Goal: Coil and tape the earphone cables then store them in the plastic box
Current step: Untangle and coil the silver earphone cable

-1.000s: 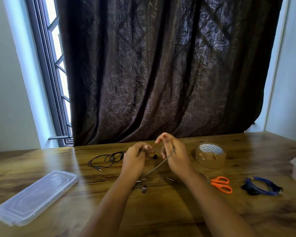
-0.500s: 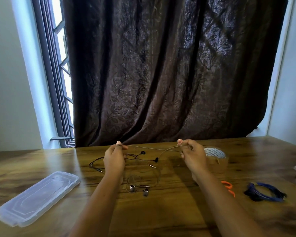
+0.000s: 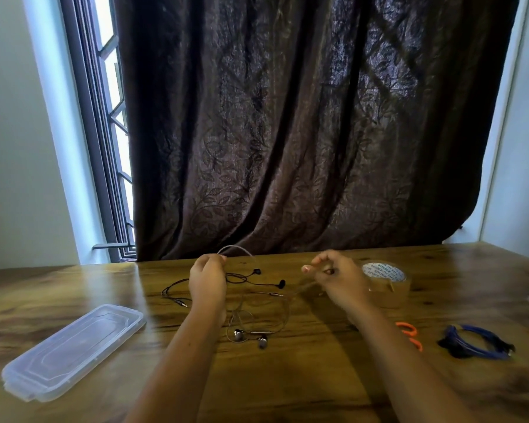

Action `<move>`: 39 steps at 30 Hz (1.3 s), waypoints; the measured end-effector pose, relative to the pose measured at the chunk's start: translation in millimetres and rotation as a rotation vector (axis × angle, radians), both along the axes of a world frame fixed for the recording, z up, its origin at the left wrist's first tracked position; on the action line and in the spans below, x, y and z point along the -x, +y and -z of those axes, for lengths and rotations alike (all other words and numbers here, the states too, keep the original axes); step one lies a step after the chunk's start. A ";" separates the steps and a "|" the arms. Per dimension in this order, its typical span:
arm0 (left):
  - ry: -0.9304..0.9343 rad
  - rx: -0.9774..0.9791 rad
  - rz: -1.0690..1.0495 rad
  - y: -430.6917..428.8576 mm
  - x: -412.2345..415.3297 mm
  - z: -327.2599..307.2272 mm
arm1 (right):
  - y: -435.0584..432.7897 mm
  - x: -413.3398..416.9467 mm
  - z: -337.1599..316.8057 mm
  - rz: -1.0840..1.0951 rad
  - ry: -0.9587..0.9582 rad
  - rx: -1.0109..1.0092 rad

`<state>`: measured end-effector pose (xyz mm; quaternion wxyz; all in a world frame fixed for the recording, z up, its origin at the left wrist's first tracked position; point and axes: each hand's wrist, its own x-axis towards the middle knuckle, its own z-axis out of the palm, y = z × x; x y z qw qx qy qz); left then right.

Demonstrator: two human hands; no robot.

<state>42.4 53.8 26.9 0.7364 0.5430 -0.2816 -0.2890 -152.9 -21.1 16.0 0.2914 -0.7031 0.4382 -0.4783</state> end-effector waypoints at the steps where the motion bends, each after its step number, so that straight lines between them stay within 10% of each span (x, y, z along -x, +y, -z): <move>1: -0.020 0.014 -0.015 0.7 2.7 -2.0 | 2.5 -3.9 -1.4 -0.087 0.015 -0.033; 5: -0.224 0.003 0.001 0.2 13.6 -5.8 | 15.7 -21.7 -3.3 -0.226 0.091 0.085; 12: -1.164 0.040 0.170 -6.0 27.2 7.4 | 33.8 -38.4 -4.3 -0.517 -0.118 -0.014; 17: -1.377 -0.052 0.047 -7.2 26.4 12.0 | 27.5 -38.3 -1.1 -0.487 -0.055 -0.173; 27: -1.068 -0.027 0.287 1.6 18.8 1.0 | 13.4 -13.5 -12.7 -0.231 -0.368 -0.133; 34: -0.117 -0.028 0.927 22.1 22.4 -18.8 | 5.8 -8.2 -7.1 -0.088 -0.400 -0.132; 39: 0.154 0.178 0.888 22.1 12.3 -25.0 | -3.6 -6.2 -2.2 0.010 -0.440 -0.107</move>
